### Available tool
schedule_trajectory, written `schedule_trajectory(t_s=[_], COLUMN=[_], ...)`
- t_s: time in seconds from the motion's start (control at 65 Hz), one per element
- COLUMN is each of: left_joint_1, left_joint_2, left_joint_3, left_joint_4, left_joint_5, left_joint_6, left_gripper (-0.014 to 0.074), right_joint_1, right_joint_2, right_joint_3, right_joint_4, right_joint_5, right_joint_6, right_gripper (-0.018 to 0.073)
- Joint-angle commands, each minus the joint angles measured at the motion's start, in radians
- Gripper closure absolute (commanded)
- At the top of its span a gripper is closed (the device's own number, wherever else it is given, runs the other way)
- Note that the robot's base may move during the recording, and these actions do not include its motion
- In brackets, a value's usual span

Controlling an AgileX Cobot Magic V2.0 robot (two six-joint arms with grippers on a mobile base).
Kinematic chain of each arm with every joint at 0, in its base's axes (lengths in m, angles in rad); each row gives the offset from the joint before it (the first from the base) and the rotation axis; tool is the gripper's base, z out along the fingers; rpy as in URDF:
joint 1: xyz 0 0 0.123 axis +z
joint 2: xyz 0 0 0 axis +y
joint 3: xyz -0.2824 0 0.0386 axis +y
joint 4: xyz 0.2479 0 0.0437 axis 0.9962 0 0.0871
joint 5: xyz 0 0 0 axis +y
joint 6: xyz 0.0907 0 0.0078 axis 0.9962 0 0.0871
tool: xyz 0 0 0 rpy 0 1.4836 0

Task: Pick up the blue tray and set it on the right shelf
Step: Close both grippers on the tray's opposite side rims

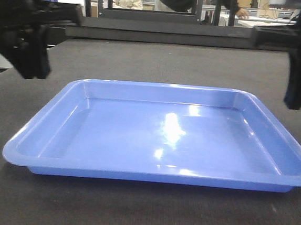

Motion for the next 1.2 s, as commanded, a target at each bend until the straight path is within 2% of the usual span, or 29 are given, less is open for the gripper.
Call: schedule_trajectory(t_s=[0.0,0.262,0.369,0.462,0.508,0.554,0.6,0.938,1.185], left_joint_1=[-0.018,-0.018,-0.018,-0.018,-0.018,-0.014,-0.014,-0.014,-0.014], left_joint_2=[-0.004,0.040,0.040,0.049,0.055,0.060,0.067,0.116,0.153], left_joint_3=[-0.067,-0.073,-0.073,-0.073,-0.073,-0.073,-0.073,-0.070,-0.070], left_joint_4=[-0.017,-0.024,-0.024,0.000,0.000,0.000,-0.006,-0.012,-0.056], left_joint_5=[0.006,-0.042,-0.042,-0.022,-0.018,-0.013,-0.007,0.078,0.081], left_joint_6=[-0.015,-0.015,-0.015,-0.015,-0.015,-0.015,-0.015,-0.015,-0.015], left_gripper=[0.0639,0.0617,0.0515,0.0354,0.0270,0.0223,0.0203,0.0218,0.0218], right_joint_1=[0.001,0.001,0.001,0.001,0.001,0.001,0.001,0.001,0.001], right_joint_2=[-0.008,0.029,0.032,0.043,0.054,0.061,0.066,0.116,0.124], right_joint_3=[-0.049,-0.049,-0.049,-0.049,-0.049,-0.049,-0.049,-0.049,-0.049], right_joint_4=[0.011,0.013,0.013,0.013,0.014,0.016,0.021,0.046,0.050], right_joint_5=[-0.029,-0.042,-0.069,-0.090,-0.091,-0.083,-0.078,-0.057,-0.050], right_joint_6=[0.005,-0.018,-0.018,-0.017,-0.017,-0.017,-0.017,-0.017,-0.017], right_gripper=[0.0503,0.0489,0.0326,0.0151,0.0097,0.0069,0.0071,0.0074,0.0074])
